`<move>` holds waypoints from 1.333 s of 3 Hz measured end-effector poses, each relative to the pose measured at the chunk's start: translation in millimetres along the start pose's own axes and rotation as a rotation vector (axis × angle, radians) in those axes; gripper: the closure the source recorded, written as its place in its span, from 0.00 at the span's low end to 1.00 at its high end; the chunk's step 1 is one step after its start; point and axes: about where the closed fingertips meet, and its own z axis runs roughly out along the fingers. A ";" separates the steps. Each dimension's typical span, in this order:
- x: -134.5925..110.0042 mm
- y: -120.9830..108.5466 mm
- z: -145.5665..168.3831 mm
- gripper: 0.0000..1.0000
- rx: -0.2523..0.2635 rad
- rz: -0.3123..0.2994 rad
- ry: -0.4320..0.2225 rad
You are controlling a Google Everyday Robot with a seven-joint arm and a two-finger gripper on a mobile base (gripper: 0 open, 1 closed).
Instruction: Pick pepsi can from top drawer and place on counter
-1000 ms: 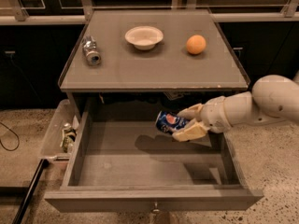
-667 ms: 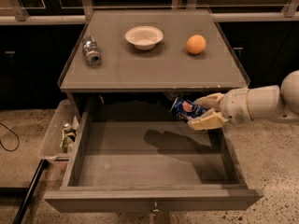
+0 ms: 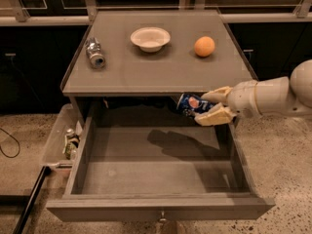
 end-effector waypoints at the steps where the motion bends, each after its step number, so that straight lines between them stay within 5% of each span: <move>1: -23.2 -37.4 -12.3 1.00 0.060 -0.061 0.016; 3: -67.5 -103.1 -34.1 1.00 0.116 -0.126 0.045; 4: -81.8 -122.9 -21.8 1.00 0.089 -0.132 0.015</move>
Offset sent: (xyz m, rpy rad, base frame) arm 0.1083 -0.0471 0.1118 -0.1562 -0.1663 -0.0581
